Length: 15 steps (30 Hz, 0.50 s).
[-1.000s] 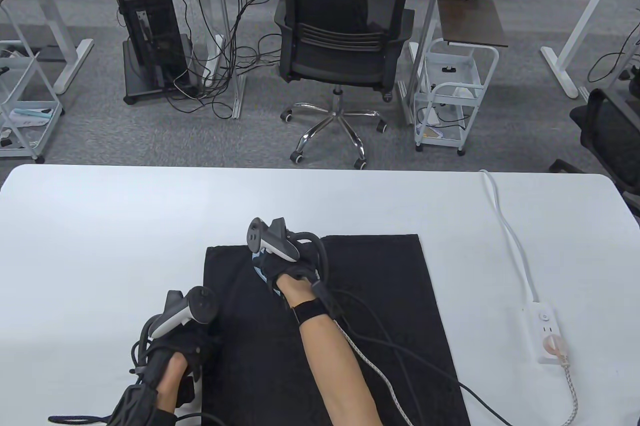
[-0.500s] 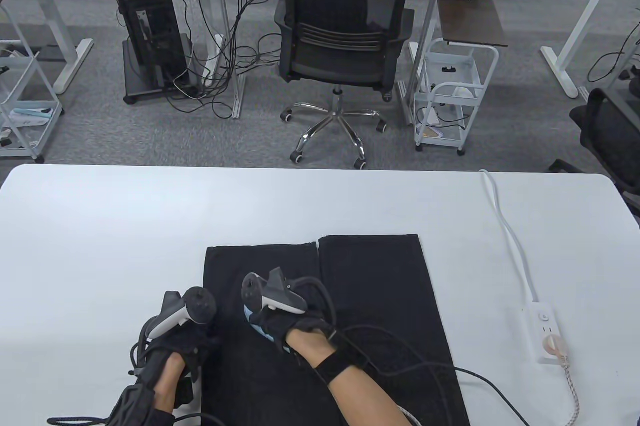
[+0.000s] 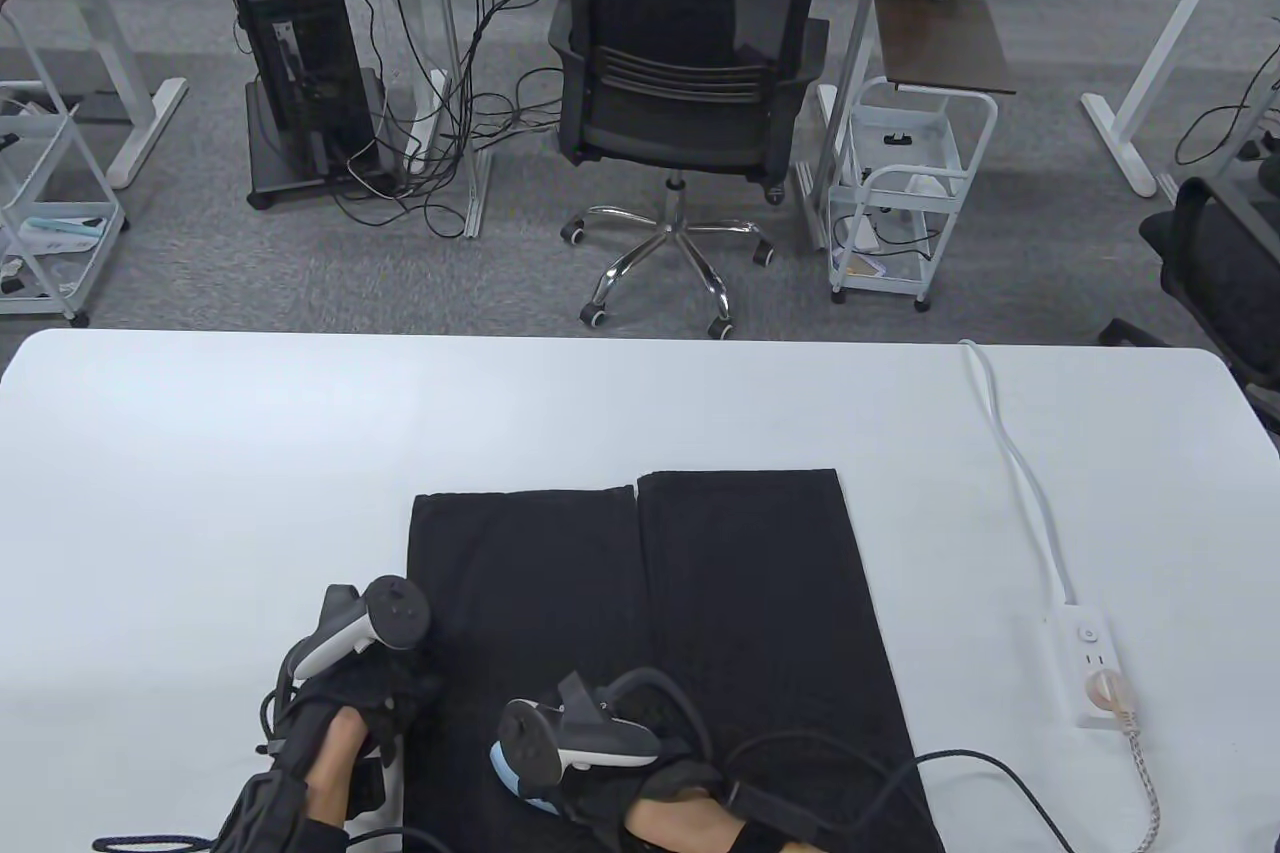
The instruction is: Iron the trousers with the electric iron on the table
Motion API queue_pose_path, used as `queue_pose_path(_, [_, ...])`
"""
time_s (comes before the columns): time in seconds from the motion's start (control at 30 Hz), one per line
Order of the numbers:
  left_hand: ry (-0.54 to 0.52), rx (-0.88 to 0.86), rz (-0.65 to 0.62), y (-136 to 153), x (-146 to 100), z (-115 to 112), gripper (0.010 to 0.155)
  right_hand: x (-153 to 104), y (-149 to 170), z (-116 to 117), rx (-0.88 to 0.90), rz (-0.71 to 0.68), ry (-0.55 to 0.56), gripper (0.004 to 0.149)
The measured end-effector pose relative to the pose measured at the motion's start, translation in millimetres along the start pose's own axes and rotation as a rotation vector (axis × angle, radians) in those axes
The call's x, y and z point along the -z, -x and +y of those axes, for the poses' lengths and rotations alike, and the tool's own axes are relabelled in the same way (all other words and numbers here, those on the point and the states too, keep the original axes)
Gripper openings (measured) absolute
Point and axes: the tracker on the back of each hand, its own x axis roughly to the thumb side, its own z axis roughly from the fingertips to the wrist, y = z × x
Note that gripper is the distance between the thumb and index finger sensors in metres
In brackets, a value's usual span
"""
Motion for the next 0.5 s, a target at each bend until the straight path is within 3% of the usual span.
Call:
queue_pose_path(0.13, [0.0, 0.005, 0.0, -1, 0, 1, 0.086, 19, 10, -6, 0.012, 0.033, 0.012, 0.056])
queue_pose_path(0.5, [0.015, -0.014, -0.016, 0, 1, 1, 0.087, 131, 79, -45, 0.097, 0.314, 0.017, 0.056])
